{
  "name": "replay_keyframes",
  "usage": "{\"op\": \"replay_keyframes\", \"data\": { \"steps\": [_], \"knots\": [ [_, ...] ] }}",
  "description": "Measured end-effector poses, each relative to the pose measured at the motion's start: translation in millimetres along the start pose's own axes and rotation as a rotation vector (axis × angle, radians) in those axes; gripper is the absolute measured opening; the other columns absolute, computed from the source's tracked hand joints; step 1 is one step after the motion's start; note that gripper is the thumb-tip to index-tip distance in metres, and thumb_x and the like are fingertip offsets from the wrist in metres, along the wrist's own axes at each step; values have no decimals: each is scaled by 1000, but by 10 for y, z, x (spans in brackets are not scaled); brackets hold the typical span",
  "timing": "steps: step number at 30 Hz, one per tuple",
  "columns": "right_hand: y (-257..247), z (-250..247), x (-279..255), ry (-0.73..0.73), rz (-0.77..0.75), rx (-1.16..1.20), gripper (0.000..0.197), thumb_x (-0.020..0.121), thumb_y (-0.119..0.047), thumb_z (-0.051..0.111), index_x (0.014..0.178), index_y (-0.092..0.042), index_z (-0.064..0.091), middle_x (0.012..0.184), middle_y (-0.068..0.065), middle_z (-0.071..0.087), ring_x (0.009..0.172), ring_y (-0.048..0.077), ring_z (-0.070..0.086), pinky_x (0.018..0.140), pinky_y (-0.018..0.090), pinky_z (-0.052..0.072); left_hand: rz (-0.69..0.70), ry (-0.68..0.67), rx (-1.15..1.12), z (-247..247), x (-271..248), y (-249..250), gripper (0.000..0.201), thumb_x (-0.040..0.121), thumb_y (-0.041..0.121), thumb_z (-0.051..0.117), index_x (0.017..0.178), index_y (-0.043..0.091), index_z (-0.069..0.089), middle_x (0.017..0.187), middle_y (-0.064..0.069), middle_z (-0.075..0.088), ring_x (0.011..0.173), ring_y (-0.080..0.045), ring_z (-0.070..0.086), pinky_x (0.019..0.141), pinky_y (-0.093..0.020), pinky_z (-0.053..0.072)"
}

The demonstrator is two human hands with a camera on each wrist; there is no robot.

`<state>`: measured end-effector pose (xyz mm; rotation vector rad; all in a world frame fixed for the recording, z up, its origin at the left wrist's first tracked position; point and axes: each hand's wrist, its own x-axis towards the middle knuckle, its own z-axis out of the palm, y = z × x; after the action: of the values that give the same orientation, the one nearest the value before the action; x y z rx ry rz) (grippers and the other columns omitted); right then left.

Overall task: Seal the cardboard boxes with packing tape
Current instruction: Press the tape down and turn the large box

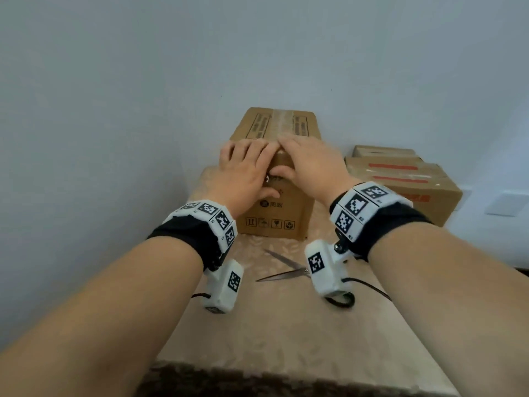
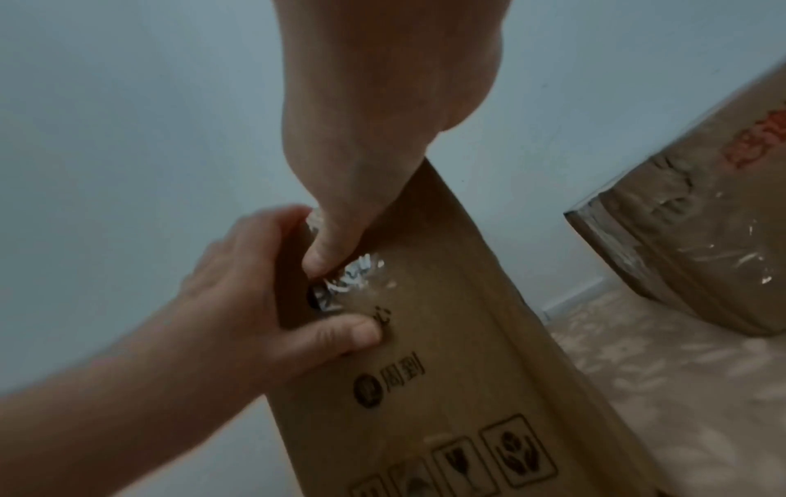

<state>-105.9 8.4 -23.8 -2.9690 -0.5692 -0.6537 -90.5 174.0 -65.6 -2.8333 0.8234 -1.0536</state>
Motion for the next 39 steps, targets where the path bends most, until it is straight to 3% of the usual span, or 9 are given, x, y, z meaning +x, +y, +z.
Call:
{"op": "replay_keyframes", "data": {
  "steps": [9, 13, 19, 21, 24, 27, 30, 35, 39],
  "knots": [
    [-44, 142, -61, 85, 22, -77, 80, 73, -56, 71, 134, -10, 46, 136, 6, 52, 126, 24, 47, 104, 36, 33, 17, -110, -111, -246, 209, -90, 68, 89, 63, 22, 136, 22, 48, 130, -1, 53, 115, -24, 43, 97, -38, 28],
    [113, -36, -61, 12, 61, 254, 48, 79, -38, 74, 122, -23, 57, 116, -6, 64, 106, 16, 58, 86, 26, 41, 17, -254, -61, -376, 468, 82, 48, 101, 45, 14, 122, 31, 55, 115, 6, 62, 103, -21, 39, 88, -37, 31],
    [255, -65, -54, -36, 52, 468, 51, 85, -29, 71, 133, -20, 56, 133, -3, 59, 122, 17, 53, 110, 44, 34, 20, -624, -68, -369, 973, -6, 30, 104, 28, 17, 101, 21, 47, 120, -9, 60, 108, -28, 50, 100, -47, 37],
    [297, -59, -23, -57, 48, 463, 52, 86, -29, 70, 134, -18, 56, 138, -3, 55, 129, 16, 47, 113, 39, 31, 5, -738, -121, -305, 1084, -21, 35, 105, 26, 17, 117, 16, 48, 138, -11, 50, 119, -29, 48, 106, -50, 32],
    [347, -39, -17, -73, 36, 479, 51, 88, -27, 67, 136, -18, 53, 143, -3, 49, 136, 12, 40, 114, 22, 21, -39, -834, -86, -228, 1171, -34, 48, 106, 33, 15, 152, 23, 17, 160, 6, 5, 146, -28, 9, 114, -58, 10],
    [343, -28, -17, -78, 31, 501, 50, 90, -24, 65, 137, -17, 51, 144, -3, 47, 137, 11, 36, 111, 18, 17, -64, -855, -116, -205, 1168, -75, 50, 105, 38, 11, 153, 26, 4, 160, 6, -4, 147, -24, -1, 115, -60, 3],
    [395, -20, 4, -71, -6, 454, 48, 91, -26, 63, 137, -21, 52, 144, -4, 48, 135, 18, 37, 116, 33, 22, -110, -808, -201, -256, 1001, -166, 56, 102, 49, 11, 153, 27, 6, 161, 4, 0, 147, -23, 3, 117, -55, 3],
    [433, -110, 88, -151, 7, 372, 47, 92, -29, 61, 138, -29, 50, 146, -3, 45, 134, 19, 36, 113, 36, 23, 9, -646, -151, -401, 591, -276, 76, 91, 65, 35, 152, 25, 14, 159, 4, 15, 146, -22, 15, 118, -48, 15],
    [349, -262, 137, -254, 128, 487, 39, 92, -23, 60, 131, -27, 59, 133, -3, 57, 124, 18, 49, 105, 38, 39, -64, -534, -502, -603, 491, -146, 48, 100, 49, 28, 133, 22, 52, 136, 0, 54, 124, -17, 49, 105, -42, 37]
  ]
}}
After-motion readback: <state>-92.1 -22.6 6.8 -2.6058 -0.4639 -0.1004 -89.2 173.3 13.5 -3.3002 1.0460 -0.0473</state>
